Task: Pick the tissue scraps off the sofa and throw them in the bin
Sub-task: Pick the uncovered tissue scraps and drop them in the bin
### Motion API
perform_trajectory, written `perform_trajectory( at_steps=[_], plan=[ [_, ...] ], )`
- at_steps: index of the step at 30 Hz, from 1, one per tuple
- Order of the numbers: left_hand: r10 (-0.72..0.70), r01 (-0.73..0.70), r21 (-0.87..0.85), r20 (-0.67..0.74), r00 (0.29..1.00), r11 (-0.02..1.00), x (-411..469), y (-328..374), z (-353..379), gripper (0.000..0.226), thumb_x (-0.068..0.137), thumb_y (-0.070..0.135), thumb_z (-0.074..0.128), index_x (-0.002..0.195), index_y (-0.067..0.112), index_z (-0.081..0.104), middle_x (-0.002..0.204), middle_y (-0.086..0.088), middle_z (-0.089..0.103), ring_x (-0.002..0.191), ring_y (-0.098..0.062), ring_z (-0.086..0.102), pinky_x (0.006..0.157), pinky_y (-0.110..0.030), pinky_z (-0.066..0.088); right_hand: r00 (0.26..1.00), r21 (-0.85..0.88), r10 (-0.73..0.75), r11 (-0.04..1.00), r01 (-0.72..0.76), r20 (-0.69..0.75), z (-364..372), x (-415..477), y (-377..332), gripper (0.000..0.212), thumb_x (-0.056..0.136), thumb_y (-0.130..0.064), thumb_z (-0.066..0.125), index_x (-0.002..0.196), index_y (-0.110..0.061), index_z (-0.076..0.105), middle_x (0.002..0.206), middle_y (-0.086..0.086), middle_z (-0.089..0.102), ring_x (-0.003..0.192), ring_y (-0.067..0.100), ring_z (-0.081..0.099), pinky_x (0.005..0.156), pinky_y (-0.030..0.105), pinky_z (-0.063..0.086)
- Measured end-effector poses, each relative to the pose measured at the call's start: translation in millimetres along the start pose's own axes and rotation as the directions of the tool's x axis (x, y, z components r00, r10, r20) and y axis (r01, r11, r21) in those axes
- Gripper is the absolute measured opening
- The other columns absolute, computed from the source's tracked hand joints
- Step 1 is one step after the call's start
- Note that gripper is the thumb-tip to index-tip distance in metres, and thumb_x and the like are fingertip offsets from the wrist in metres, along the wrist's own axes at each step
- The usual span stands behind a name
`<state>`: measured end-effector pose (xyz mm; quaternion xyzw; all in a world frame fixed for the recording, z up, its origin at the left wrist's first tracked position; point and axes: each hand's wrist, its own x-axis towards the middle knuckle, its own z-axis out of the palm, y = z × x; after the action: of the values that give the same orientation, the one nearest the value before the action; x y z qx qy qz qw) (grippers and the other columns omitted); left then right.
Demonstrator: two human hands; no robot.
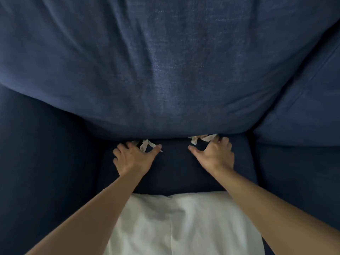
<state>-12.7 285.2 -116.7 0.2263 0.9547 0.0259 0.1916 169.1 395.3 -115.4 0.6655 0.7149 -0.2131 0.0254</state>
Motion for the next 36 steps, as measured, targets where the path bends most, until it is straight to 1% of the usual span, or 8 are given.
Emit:
perform_trajectory(
  at_steps=[6, 9, 13, 18, 21, 28, 32, 36],
  plan=[
    [-0.133, 0.127, -0.095, -0.061, 0.989, 0.987, 21.3, 22.2, 30.3, 0.121, 0.055, 0.092, 0.053, 0.130, -0.003, 0.046, 0.130, -0.019, 0.038, 0.122, -0.036, 0.038, 0.100, -0.048, 0.040, 0.994, 0.080, 0.098, 0.992, -0.094, -0.041, 26.9, 31.2, -15.6, 0.079, 0.075, -0.072, 0.065, 0.125, -0.011, 0.060, 0.131, 0.015, 0.049, 0.123, 0.034, 0.047, 0.091, 0.044, 0.050],
    [-0.111, 0.080, -0.191, -0.156, 0.982, 0.978, 21.0, 24.9, 45.0, 0.098, 0.067, 0.076, 0.065, 0.120, -0.005, 0.046, 0.122, -0.021, 0.045, 0.112, -0.037, 0.048, 0.087, -0.049, 0.047, 0.981, 0.128, 0.133, 0.985, -0.116, -0.139, 43.2, 33.8, -18.1, 0.067, 0.076, -0.065, 0.071, 0.116, -0.012, 0.066, 0.123, 0.014, 0.056, 0.114, 0.033, 0.053, 0.085, 0.044, 0.049],
    [-0.082, 0.038, -0.268, -0.152, 0.985, 0.963, 25.4, 24.3, 50.2, 0.061, 0.091, 0.051, 0.057, 0.119, -0.003, 0.044, 0.119, -0.023, 0.057, 0.103, -0.039, 0.060, 0.078, -0.047, 0.049, 0.969, 0.195, 0.167, 0.972, -0.131, -0.183, 52.2, 37.8, -15.3, 0.044, 0.084, -0.052, 0.071, 0.105, -0.014, 0.071, 0.119, 0.010, 0.065, 0.110, 0.033, 0.057, 0.084, 0.046, 0.048],
    [-0.042, 0.027, -0.159, -0.092, 0.995, 0.987, 30.5, 17.5, 44.6, 0.029, 0.102, 0.025, 0.046, 0.113, -0.002, 0.048, 0.103, -0.022, 0.067, 0.090, -0.039, 0.066, 0.070, -0.041, 0.048, 0.969, 0.243, 0.187, 0.959, -0.145, -0.161, 47.3, 38.8, -15.9, 0.024, 0.096, -0.034, 0.062, 0.102, -0.013, 0.071, 0.119, 0.009, 0.068, 0.111, 0.035, 0.057, 0.088, 0.047, 0.044],
    [0.019, -0.021, -0.105, -0.025, 1.000, 0.994, 31.6, 11.0, 33.7, 0.021, 0.099, 0.016, 0.048, 0.112, 0.000, 0.051, 0.104, -0.020, 0.068, 0.092, -0.036, 0.065, 0.075, -0.042, 0.051, 0.983, 0.203, 0.134, 0.973, -0.106, -0.129, 40.7, 37.7, -13.1, 0.025, 0.101, -0.030, 0.052, 0.104, -0.013, 0.070, 0.118, 0.009, 0.068, 0.110, 0.034, 0.057, 0.088, 0.046, 0.046],
    [0.083, -0.073, -0.212, 0.041, 0.996, 0.975, -0.7, -1.9, 2.7, 0.028, 0.099, 0.014, 0.032, 0.122, 0.009, 0.047, 0.109, -0.021, 0.065, 0.097, -0.037, 0.063, 0.076, -0.041, 0.046, 0.998, 0.200, -0.012, 0.980, 0.023, -0.057, 15.7, 16.9, -0.4, 0.029, 0.106, -0.029, 0.040, 0.108, -0.009, 0.062, 0.109, 0.011, 0.069, 0.100, 0.032, 0.062, 0.073, 0.038, 0.046],
    [0.117, -0.101, -0.275, 0.045, 0.992, 0.956, -22.1, -13.9, -19.7, 0.017, 0.099, 0.011, 0.031, 0.109, 0.008, 0.044, 0.096, -0.017, 0.060, 0.082, -0.033, 0.055, 0.071, -0.040, 0.042, 0.998, 0.221, -0.045, 0.974, 0.053, -0.041, 2.9, -7.2, -2.9, 0.029, 0.106, -0.027, 0.040, 0.107, -0.007, 0.061, 0.107, 0.013, 0.070, 0.098, 0.034, 0.064, 0.076, 0.044, 0.053],
    [0.141, -0.124, -0.325, 0.030, 0.990, 0.937, -40.0, -35.5, -37.6, 0.011, 0.097, 0.008, 0.030, 0.094, 0.010, 0.041, 0.085, -0.011, 0.055, 0.077, -0.031, 0.054, 0.068, -0.041, 0.042, 0.996, 0.209, -0.080, 0.974, 0.088, -0.045, -7.8, -35.2, -11.9, 0.030, 0.106, -0.026, 0.039, 0.107, -0.005, 0.060, 0.110, 0.013, 0.070, 0.101, 0.034, 0.064, 0.070, 0.036, 0.042]
  ],
)
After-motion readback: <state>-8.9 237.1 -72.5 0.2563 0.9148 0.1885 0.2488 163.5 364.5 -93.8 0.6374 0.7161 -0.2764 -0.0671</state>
